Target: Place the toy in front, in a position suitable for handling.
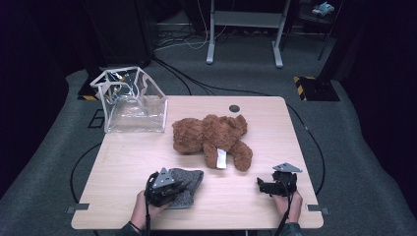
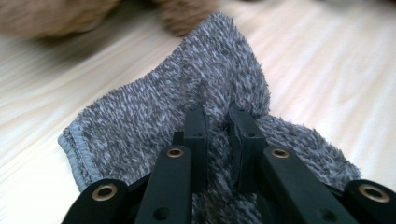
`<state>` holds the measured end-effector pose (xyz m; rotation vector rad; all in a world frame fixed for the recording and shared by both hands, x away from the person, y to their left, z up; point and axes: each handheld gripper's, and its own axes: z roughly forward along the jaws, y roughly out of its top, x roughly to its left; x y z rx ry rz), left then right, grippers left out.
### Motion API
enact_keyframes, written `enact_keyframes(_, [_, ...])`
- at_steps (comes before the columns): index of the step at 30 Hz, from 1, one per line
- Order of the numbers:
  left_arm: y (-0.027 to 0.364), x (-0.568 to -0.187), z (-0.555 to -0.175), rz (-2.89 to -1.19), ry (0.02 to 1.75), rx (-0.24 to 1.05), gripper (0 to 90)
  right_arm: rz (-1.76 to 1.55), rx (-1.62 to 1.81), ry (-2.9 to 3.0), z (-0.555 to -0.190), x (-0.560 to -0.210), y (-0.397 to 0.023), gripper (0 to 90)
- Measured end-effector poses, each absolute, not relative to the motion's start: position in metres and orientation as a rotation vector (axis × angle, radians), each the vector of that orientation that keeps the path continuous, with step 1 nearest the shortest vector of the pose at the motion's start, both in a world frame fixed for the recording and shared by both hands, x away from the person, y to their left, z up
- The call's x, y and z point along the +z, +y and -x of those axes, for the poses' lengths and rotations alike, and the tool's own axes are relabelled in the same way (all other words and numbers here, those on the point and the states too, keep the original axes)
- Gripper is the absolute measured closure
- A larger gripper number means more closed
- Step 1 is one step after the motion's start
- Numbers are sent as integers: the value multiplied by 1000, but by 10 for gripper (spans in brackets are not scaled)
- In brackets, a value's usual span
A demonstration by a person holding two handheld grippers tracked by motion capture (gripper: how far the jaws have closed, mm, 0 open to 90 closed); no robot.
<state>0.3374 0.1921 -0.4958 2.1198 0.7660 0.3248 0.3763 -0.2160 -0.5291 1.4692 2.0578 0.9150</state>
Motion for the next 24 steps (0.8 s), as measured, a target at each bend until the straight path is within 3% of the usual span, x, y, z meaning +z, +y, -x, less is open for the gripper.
enact_keyframes(8, [153, -506, -339, -2176, 668, 241, 777, -1469, 916, 2057, -376, -529, -216, 60])
enact_keyframes(24, [120, -520, -343, -2201, 616, 164, 741, -1469, 915, 2056, -376, -529, -216, 68])
